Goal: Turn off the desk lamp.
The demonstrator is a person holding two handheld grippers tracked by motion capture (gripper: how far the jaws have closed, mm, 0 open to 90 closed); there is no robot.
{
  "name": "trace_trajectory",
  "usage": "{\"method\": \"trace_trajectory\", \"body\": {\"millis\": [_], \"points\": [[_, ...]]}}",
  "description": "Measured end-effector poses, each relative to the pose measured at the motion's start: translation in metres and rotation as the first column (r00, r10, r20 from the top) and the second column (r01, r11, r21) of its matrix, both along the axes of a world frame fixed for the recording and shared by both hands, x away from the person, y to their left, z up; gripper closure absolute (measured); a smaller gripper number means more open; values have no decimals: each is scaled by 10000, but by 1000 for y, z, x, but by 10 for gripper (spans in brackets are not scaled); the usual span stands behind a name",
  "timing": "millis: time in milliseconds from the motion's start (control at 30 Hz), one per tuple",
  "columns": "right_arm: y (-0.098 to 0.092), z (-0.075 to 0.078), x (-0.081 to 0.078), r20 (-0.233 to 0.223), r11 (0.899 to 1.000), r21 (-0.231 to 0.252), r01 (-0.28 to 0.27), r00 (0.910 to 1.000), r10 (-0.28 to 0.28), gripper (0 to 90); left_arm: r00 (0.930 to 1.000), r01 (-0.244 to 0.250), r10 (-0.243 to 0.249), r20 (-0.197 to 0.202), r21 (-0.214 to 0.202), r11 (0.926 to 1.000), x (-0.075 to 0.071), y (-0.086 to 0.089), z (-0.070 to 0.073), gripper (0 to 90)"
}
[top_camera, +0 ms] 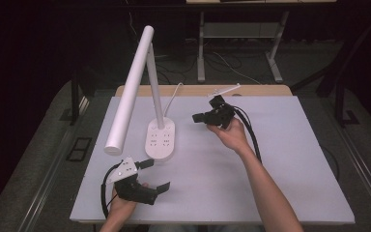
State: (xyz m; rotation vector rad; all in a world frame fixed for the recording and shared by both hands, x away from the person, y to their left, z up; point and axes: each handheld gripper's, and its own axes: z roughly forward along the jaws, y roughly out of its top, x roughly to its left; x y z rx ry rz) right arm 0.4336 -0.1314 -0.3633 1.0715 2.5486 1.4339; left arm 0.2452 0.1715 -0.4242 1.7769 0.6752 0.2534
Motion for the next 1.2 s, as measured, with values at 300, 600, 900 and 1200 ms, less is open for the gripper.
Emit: {"method": "trace_trajectory", "body": {"millis": [300,600,900,1200], "points": [[-39,5,-30,383,9976,392,577,9975,-592,640,10000,-96,96,12,-59,9999,1,0,0,3],[-77,1,-65,404,9916,636,1130,9925,-1157,387,10000,-72,72,28,-34,10000,1,0,0,3],[-109,-6,-100,332,9868,1062,1225,9914,-1266,161,10000,-35,34,50,37,10000,1,0,0,3],[-134,-19,-143,408,9795,1048,1722,9833,-1773,6,9999,-86,86,64,54,9999,-1,1,1,3]]}}
